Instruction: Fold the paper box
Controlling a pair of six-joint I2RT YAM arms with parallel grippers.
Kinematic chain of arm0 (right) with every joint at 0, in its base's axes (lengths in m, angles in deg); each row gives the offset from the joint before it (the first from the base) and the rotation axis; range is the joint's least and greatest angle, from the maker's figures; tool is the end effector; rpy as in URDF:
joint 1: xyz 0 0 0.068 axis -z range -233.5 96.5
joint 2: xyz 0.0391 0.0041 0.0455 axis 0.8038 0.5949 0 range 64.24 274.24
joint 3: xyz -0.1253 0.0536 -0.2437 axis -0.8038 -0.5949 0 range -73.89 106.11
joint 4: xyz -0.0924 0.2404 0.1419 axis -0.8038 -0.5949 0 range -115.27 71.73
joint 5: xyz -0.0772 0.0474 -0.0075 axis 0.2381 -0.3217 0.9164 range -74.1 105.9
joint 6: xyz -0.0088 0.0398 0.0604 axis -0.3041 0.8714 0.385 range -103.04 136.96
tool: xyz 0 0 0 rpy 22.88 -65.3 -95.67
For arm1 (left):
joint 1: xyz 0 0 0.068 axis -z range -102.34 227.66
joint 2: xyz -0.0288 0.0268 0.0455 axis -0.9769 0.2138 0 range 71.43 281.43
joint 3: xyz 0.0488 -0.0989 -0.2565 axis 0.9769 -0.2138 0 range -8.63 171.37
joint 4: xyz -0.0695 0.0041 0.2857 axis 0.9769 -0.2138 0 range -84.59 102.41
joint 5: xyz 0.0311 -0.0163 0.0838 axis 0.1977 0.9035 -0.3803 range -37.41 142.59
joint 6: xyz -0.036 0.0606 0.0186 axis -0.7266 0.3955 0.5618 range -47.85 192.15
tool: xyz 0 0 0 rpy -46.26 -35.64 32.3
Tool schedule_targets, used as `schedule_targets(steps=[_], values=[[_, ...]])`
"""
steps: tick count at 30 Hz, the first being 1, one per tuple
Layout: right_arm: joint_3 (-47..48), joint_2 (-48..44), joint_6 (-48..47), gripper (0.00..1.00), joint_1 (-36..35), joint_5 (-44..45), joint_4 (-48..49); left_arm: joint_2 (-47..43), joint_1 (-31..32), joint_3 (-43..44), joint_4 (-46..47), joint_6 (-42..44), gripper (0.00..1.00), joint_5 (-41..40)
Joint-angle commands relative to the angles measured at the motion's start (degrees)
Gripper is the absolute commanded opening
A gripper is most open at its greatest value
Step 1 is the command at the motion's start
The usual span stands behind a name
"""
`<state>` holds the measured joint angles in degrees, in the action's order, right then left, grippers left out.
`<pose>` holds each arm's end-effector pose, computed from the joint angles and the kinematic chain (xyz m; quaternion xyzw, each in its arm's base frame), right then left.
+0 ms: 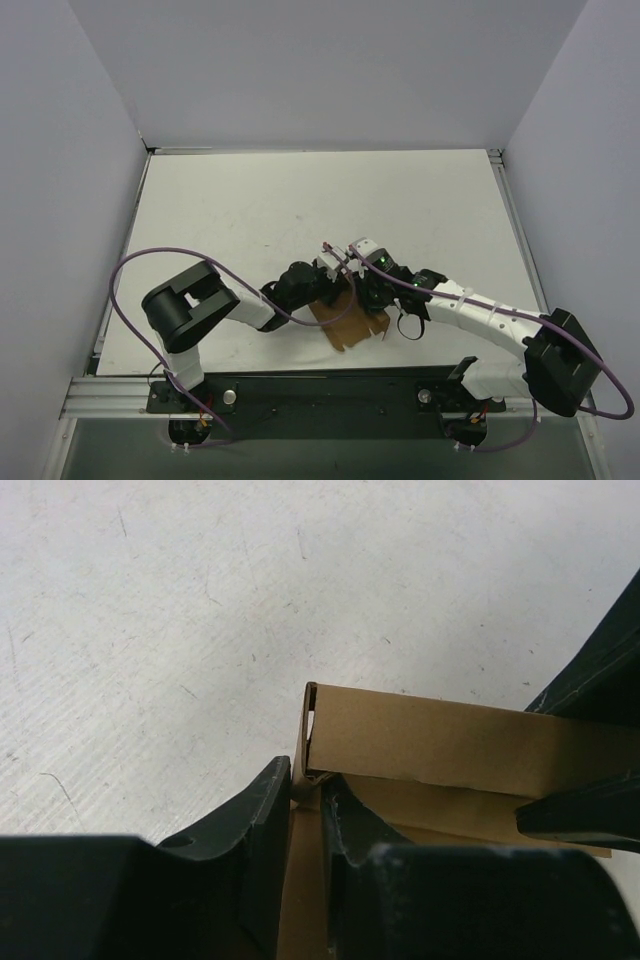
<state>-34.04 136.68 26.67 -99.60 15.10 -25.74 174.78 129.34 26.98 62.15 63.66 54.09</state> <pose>0.2139 0.2234 0.1849 -0.2859 0.8603 0.2031 0.3701 0.2293 -0.2928 0.0991 0.3050 0.7493 -0.3038 0.5032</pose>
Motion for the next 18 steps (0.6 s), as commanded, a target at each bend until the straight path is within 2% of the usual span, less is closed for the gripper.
schedule_targets(steps=[1, 7, 8, 14, 18], values=[[2.6, -2.8, 1.6, 0.26, -0.6, -5.1, -2.7, 1.0, 0.3, 1.2, -3.4, 1.0, 0.04, -4.2], [1.6, -2.1, 2.1, 0.26, 1.6, -6.8, -2.1, 0.7, 0.9, -1.2, 2.6, 2.0, 0.03, -1.5], [1.2, -2.1, 2.4, 0.26, 2.1, -7.5, -1.3, 0.6, 1.2, -1.6, 3.5, 2.4, 0.00, -0.1], [-1.4, -2.2, 3.0, 0.26, 5.0, -11.8, 1.6, -0.5, 1.8, -4.2, 9.8, 1.6, 0.00, 5.4], [-2.5, -2.2, 2.6, 0.26, 5.2, -14.0, 3.1, -0.6, 1.8, -3.3, 10.3, 1.8, 0.15, 7.8]])
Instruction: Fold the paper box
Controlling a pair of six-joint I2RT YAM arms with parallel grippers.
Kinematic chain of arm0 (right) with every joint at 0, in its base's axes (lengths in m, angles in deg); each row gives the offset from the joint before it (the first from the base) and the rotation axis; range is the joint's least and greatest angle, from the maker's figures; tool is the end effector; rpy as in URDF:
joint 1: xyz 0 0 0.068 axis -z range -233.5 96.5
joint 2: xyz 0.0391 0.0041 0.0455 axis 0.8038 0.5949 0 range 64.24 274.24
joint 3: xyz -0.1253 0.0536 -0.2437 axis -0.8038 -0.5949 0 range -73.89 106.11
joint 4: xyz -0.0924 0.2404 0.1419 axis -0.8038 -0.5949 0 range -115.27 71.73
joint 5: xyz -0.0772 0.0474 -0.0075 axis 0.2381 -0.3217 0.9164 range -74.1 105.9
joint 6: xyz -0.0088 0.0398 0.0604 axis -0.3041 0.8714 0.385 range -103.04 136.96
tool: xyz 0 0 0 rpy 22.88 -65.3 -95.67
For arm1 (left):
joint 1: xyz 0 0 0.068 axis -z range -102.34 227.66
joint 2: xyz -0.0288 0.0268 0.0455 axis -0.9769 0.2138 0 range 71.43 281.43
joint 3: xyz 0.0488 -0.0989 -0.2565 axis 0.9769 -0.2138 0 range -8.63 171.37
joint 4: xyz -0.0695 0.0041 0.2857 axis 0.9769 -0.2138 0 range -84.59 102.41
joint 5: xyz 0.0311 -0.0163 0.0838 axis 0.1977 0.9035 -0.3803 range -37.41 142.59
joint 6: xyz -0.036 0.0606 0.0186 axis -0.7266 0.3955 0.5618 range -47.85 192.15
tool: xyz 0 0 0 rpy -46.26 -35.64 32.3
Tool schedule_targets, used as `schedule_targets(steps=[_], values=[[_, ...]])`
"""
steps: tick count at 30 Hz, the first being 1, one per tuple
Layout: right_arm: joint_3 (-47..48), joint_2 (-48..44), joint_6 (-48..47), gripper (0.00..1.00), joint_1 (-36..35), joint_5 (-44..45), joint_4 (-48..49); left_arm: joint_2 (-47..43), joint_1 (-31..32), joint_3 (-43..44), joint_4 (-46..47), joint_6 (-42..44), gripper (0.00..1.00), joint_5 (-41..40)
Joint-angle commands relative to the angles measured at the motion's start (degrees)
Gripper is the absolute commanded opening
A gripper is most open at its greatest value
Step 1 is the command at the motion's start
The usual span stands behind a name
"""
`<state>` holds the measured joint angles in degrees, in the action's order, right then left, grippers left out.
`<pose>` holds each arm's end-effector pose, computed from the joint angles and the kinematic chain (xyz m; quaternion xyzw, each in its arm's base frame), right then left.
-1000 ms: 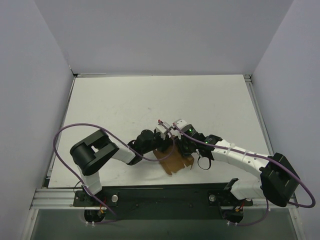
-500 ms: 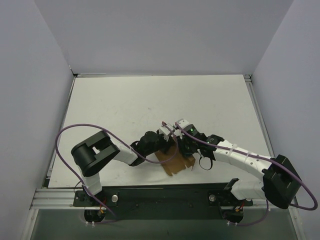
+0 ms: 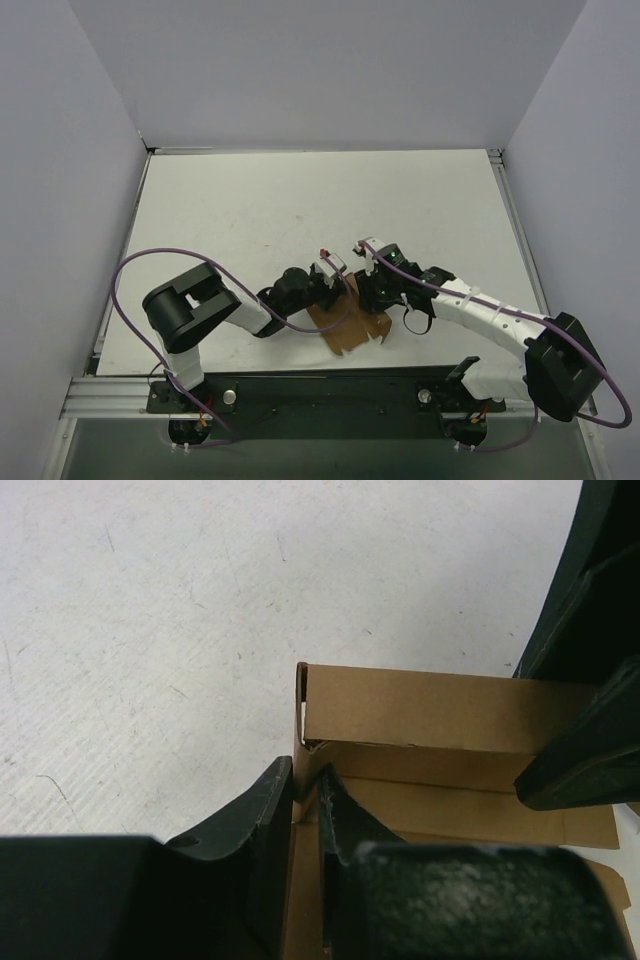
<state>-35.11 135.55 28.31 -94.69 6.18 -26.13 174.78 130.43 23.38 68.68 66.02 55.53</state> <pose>0.2214 0.2073 0.1835 -0.2672 0.8648 0.2540 0.3408 0.2144 -0.2875 0.0961 0.3285 0.7225 -0.3167 0.5195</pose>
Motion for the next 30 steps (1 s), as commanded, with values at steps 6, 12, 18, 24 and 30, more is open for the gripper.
schedule_targets(steps=[6, 12, 18, 24, 30], values=[[-2.9, -1.3, 0.2, 0.27, 0.8, -8.7, 5.4, 0.4, -1.4, 0.6, 5.2, -0.4, 0.27, 11.5], [-3.1, -0.8, -0.8, 0.27, 1.0, -11.7, 6.0, 1.4, -2.1, 0.9, 6.7, 0.1, 0.38, 15.3], [-3.2, -0.5, -1.6, 0.27, 1.2, -13.7, 6.0, 1.3, -3.7, 0.7, 6.9, -0.2, 0.41, 17.8], [-2.9, -0.3, -2.1, 0.27, 1.4, -16.4, 5.9, 0.5, -4.7, 0.4, 6.9, -1.0, 0.29, 21.7], [-2.8, 0.1, -2.2, 0.27, 1.5, -18.4, 6.0, 0.9, -4.6, 0.6, 7.5, -1.7, 0.26, 23.0]])
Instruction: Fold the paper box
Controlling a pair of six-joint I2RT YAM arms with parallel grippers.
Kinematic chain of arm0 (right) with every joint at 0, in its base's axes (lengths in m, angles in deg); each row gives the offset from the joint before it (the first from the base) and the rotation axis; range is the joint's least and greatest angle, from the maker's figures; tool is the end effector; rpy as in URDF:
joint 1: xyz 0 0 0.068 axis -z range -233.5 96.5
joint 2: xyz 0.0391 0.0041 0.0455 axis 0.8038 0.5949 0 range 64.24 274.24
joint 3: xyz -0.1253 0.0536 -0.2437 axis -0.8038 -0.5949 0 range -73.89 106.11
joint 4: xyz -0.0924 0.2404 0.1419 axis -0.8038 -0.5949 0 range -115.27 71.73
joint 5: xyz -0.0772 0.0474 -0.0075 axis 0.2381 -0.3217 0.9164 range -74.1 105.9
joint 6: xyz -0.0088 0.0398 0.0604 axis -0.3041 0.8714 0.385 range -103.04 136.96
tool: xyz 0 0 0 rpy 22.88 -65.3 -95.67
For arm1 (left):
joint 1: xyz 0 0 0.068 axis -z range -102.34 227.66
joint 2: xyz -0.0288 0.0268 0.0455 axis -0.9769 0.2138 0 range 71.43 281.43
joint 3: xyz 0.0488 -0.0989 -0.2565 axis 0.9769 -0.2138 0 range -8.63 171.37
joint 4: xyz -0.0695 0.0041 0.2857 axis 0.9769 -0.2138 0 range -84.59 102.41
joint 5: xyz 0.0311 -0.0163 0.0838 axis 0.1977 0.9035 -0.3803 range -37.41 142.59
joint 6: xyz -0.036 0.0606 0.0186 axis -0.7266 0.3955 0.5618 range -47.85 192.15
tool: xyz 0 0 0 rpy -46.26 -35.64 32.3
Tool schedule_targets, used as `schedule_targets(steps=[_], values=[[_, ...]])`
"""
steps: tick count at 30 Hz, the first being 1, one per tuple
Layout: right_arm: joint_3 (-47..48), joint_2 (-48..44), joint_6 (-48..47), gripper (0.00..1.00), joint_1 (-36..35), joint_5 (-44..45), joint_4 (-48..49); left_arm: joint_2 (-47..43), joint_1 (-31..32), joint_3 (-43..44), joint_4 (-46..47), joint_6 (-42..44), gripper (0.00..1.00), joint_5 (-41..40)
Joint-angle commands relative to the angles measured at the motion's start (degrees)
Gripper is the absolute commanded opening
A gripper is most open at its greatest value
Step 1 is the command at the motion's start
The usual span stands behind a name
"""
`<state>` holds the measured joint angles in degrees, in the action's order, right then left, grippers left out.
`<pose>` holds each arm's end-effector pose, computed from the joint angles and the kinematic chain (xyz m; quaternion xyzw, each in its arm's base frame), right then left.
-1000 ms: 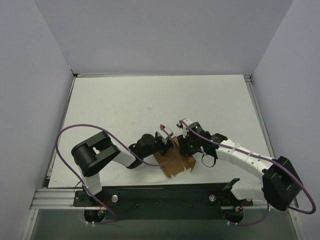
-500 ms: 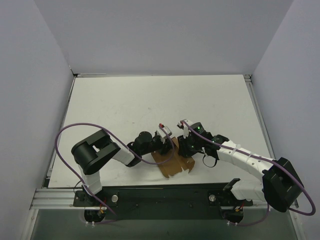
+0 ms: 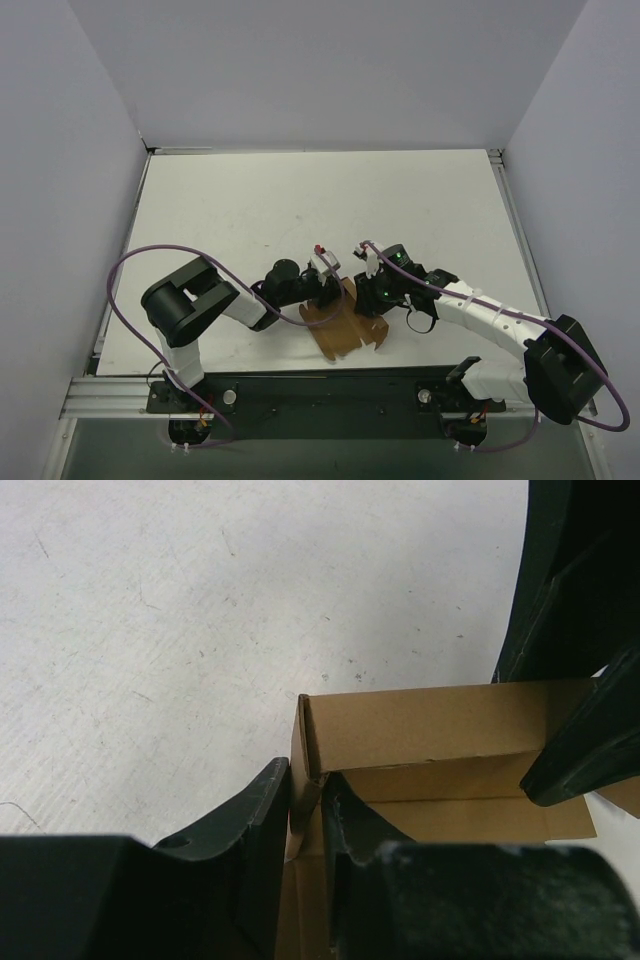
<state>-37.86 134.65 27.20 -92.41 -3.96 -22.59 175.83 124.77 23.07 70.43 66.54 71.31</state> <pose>0.2175 0.2020 0.1783 -0.2922 0.8418 0.3187 0.3231 0.2272 -0.2732 0.0931 0.3697 0.6952 -0.3830 0.4830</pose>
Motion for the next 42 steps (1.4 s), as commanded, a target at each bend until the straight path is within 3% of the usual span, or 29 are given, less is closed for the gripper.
schedule_targets(steps=[1, 5, 11, 22, 31, 39, 42], values=[[0.1, 1.2, -1.1, 0.27, -0.7, -8.3, 2.4, -0.1, 1.1, 1.1, 6.1, -2.7, 0.26, 7.4], [0.1, 1.5, -0.9, 0.27, -0.8, -6.7, 2.4, 0.3, 1.2, 1.4, 5.5, -4.1, 0.14, 5.5], [-0.2, 0.4, -0.7, 0.27, -0.9, -2.7, 2.0, -0.8, 2.5, 2.1, -3.1, -1.5, 0.01, -4.9], [-0.3, 0.1, -0.6, 0.27, -1.1, 0.3, 1.9, -2.4, 4.7, 1.2, -8.6, -0.9, 0.00, -22.3], [-0.3, 0.3, -0.7, 0.26, -1.6, 1.6, 1.6, -2.8, 6.3, 0.6, -11.3, -3.1, 0.00, -31.8], [-0.6, 0.3, -0.3, 0.23, -1.7, 1.8, 1.8, -1.8, 6.4, 2.7, -17.4, -8.5, 0.00, -35.3], [-0.9, 0.3, -0.3, 0.23, -1.7, 2.5, 2.3, -1.7, 6.3, 1.2, -14.4, -9.3, 0.00, -33.8]])
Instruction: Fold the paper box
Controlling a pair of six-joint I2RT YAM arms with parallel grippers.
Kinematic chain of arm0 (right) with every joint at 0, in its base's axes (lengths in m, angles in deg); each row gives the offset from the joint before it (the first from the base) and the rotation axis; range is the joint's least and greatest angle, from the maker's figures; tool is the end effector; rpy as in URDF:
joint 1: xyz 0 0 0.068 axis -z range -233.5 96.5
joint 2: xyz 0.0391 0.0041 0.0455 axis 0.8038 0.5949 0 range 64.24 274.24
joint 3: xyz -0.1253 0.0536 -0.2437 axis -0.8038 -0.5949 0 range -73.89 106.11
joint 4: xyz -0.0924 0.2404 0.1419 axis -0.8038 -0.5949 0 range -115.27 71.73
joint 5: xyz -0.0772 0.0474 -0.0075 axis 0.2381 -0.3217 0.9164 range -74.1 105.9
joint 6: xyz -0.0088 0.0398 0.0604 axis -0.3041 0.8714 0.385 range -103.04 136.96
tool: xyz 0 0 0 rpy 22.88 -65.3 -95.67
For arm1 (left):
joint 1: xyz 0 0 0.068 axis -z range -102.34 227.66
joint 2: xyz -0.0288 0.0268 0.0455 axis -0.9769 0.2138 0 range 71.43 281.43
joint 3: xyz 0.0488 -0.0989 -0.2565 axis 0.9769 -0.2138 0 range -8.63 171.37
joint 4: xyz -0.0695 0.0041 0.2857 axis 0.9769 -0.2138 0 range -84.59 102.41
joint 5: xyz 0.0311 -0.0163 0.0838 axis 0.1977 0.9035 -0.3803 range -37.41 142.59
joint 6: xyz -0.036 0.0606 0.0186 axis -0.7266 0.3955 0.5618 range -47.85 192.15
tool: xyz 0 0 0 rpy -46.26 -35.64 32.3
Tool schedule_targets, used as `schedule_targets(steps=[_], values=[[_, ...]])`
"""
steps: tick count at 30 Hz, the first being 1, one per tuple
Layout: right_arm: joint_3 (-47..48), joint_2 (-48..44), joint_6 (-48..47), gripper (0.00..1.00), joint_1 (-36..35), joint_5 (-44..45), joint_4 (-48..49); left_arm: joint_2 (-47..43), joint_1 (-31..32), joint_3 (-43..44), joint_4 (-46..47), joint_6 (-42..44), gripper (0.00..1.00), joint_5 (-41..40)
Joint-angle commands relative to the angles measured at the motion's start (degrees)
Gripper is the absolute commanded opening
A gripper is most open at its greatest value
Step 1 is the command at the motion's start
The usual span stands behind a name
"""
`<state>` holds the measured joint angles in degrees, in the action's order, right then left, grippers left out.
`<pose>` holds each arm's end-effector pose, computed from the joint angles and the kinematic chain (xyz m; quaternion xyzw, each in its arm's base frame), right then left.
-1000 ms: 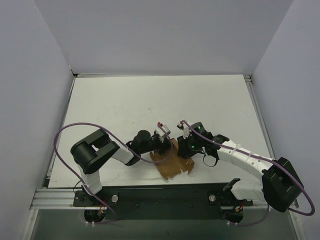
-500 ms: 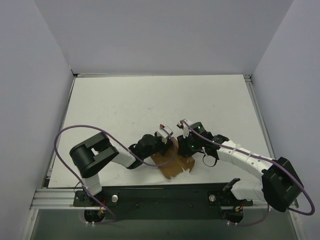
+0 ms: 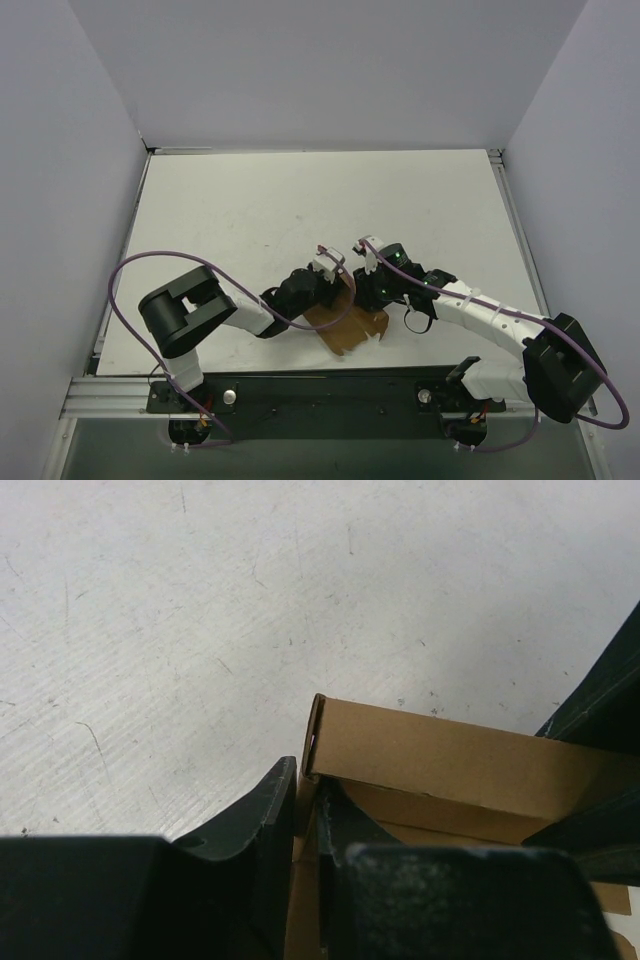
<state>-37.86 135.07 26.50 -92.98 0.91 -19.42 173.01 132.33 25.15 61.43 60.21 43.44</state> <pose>0.2234 0.2042 0.1811 -0.2854 0.8379 0.2926 0.3617 0.2172 -0.2899 0.0993 0.2521 0.7716 -0.2645 0.5207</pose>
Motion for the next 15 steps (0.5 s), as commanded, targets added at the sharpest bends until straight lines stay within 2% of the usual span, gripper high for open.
schedule_targets(steps=[1, 9, 11, 15], values=[[-0.9, 0.1, 0.3, 0.23, -1.2, -2.1, -1.0, 1.0, -1.2, -1.3, -4.6, -3.1, 0.00, -5.2], [-0.8, 2.1, 0.0, 0.22, -3.1, 0.6, -0.2, 0.3, -1.3, -5.2, 4.9, -0.9, 0.00, 6.9], [-0.9, 2.1, 0.0, 0.22, -3.5, 0.8, -0.1, 0.0, -1.2, -6.3, 5.9, -0.9, 0.05, 8.3], [-1.1, 1.2, 0.1, 0.22, -3.5, 0.8, -0.2, -0.5, -1.4, -7.5, 8.2, -0.5, 0.23, 10.8]])
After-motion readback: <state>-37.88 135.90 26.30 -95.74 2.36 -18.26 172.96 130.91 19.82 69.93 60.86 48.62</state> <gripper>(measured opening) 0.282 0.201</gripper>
